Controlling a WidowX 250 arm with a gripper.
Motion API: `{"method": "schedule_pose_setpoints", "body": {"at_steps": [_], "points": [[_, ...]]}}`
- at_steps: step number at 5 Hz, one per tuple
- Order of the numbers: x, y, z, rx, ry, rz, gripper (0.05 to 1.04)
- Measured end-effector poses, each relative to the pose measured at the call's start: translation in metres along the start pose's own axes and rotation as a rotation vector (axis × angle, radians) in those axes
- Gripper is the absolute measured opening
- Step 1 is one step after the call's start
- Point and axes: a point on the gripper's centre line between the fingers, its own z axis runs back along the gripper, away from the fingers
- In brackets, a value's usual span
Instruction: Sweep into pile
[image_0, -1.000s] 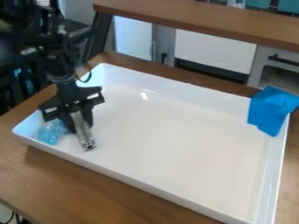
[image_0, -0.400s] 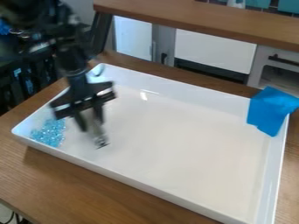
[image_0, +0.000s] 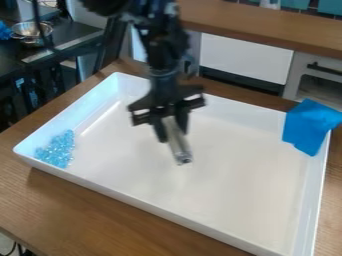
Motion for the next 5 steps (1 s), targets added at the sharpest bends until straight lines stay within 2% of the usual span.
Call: {"method": "schedule_pose_setpoints", "body": {"at_steps": [1, 2, 3, 4, 5], "points": [[-0.02, -0.034, 0.0, 0.024, -0.007, -0.069, 0.381], [-0.028, -0.064, -0.009, 0.058, -0.022, -0.095, 0.381], [-0.024, -0.082, -0.031, 0.122, -0.015, -0.086, 0.381], [-0.02, -0.083, -0.05, 0.169, -0.015, -0.091, 0.426], [-0.021, -0.079, -0.057, 0.236, 0.026, -0.112, 0.724]]}}
